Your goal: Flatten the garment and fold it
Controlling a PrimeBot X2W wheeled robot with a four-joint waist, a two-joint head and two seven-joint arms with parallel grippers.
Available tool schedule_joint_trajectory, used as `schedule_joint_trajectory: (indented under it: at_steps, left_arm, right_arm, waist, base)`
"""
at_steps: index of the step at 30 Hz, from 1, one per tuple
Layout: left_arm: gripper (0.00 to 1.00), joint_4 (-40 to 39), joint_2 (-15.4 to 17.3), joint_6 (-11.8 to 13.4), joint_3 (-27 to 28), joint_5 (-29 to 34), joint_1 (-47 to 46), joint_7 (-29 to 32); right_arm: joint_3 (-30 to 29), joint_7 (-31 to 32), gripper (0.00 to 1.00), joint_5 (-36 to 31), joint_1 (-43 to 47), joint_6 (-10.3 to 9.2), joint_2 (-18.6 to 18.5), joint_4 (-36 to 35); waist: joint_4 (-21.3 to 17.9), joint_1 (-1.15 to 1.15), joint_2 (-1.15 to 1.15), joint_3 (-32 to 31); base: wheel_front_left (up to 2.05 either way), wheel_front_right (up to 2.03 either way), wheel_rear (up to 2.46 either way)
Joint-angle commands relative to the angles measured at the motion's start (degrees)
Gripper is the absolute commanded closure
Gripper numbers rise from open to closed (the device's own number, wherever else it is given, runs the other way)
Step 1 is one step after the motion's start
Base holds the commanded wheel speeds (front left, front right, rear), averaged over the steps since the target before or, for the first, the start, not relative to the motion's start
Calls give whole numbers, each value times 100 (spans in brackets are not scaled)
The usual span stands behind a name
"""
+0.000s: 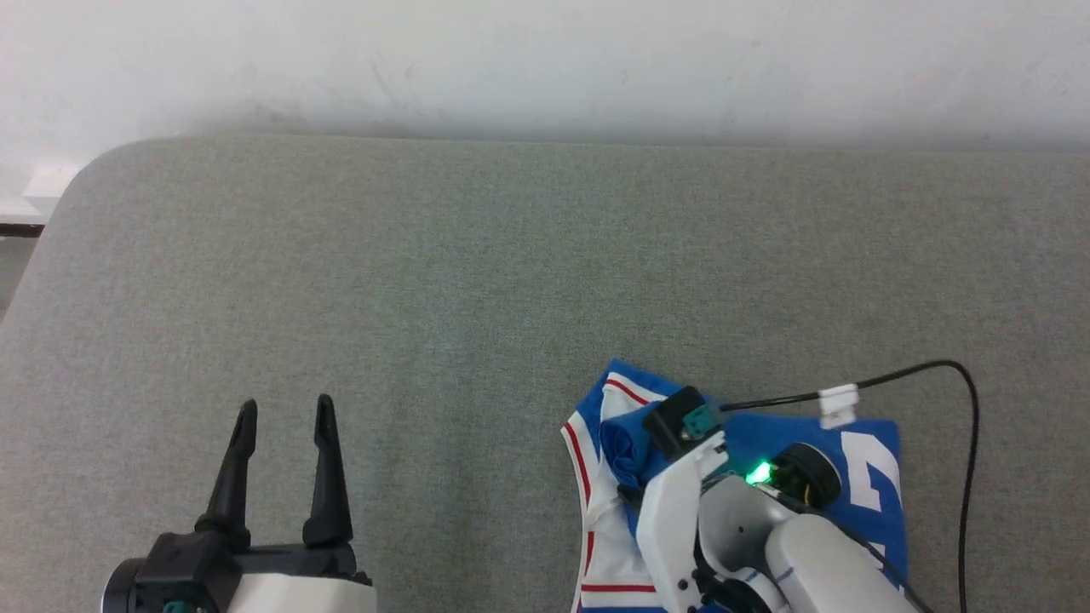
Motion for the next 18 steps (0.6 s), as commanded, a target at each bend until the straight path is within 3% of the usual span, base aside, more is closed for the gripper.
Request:
schedule_joint_trajectory:
  at_steps: [1,2,3,10,15,18]
  left_arm:
    - [0,32,-24,-43,-10,21,-131,-27]
    - [0,50,-30,-50,-15,23,-137,-27]
    - [0,69,-37,-58,-22,24,-142,-27]
    - [0,134,-66,-66,45,27,-9,-27]
    - [0,112,-73,-92,80,37,106,-27]
    - [0,75,-78,-111,91,55,156,-27]
  right_arm:
    - [91,73,75,-148,-110,-4,16,152]
    - [137,91,54,-200,-145,-4,17,249]
    - [161,75,0,-214,-167,-4,17,323]
    - [258,-136,0,192,-206,-4,17,165]
    - [-330,-340,0,391,40,-4,18,-379]
    - [-1145,-567,0,258,456,-4,18,-939]
  waist:
    - [6,0,0,-22]
    - [10,0,0,-36]
    - [15,0,0,-56]
    - [-112,0,0,-249]
    - [-229,0,0,-320]
    - [-329,0,0,-330]
  base:
    - [0,0,0]
    - [0,0,0]
    - [0,0,0]
    - [0,0,0]
    - [0,0,0]
    - [0,0,0]
